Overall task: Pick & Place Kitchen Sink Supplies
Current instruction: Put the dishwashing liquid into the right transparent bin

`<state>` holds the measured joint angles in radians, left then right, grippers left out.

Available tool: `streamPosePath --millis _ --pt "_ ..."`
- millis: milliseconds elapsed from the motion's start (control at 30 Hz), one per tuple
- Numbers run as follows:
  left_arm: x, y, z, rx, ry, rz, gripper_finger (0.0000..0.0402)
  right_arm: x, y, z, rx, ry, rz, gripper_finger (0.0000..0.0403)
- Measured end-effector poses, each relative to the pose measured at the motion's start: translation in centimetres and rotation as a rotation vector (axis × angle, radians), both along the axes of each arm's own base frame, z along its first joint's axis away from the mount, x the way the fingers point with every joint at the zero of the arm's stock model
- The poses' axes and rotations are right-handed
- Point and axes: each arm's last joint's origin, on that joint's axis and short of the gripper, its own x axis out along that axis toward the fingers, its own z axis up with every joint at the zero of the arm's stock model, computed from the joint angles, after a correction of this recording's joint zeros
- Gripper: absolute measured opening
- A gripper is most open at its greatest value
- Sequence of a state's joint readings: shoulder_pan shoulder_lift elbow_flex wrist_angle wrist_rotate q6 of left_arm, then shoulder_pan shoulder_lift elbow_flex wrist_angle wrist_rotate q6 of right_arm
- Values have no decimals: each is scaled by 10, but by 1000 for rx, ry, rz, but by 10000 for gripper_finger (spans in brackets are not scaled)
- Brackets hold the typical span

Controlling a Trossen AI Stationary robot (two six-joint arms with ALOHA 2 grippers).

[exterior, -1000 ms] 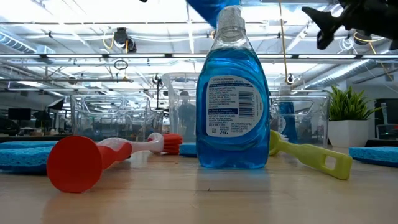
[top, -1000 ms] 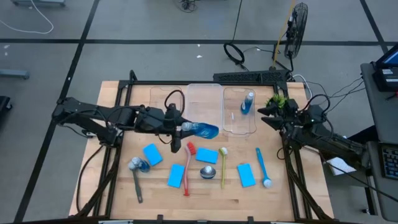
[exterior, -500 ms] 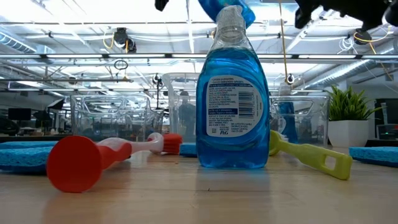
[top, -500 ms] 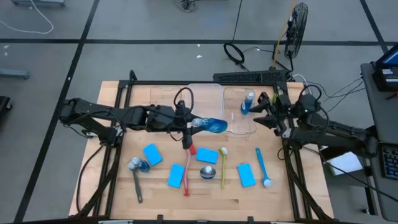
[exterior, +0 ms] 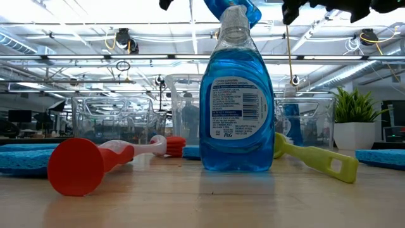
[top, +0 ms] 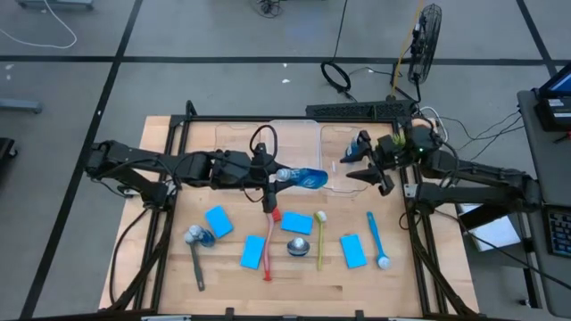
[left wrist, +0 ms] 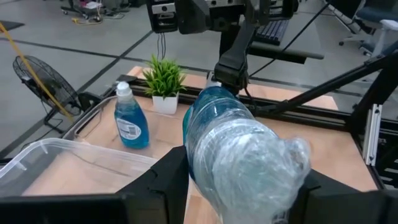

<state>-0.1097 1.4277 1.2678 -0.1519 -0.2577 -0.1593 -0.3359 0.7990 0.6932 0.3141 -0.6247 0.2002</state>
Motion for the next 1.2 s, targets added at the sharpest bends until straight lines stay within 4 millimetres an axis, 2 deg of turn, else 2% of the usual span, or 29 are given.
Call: streamPosePath --millis 300,533,733,933,1200 --pt "0 0 0 0 0 -1 162 20 6 2 -74 0 6 205" --pt "0 0 0 -1 3 -2 162 34 15 14 -135 -20 -29 263" --pt "0 0 0 -1 4 -3 162 49 18 12 -120 66 -69 298" --pt "-1 -1 -1 -6 13 -6 162 67 20 19 -141 90 -50 296" --pt "-2 -5 -4 -8 40 -18 162 92 23 27 -205 300 -89 299"
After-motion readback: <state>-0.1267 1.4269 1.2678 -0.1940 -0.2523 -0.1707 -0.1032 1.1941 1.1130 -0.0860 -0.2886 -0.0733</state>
